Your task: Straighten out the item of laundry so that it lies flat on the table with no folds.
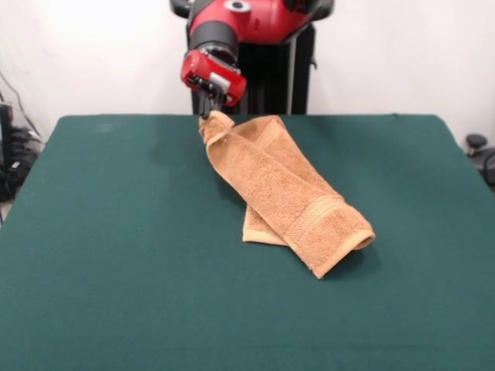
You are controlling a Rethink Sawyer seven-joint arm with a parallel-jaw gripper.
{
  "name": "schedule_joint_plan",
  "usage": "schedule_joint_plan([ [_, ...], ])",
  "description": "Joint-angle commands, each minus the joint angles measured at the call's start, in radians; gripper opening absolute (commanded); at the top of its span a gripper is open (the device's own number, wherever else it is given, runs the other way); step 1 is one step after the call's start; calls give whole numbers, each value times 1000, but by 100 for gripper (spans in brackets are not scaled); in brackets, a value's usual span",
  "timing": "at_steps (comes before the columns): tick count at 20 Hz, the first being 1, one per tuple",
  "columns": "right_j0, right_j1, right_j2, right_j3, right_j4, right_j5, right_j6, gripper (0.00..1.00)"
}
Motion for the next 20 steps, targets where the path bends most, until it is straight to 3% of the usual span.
schedule_joint_plan([
  [1,11,-9,134,51,-51,75,364,0],
  [20,60,-15,140,144,-67,181,381,0],
])
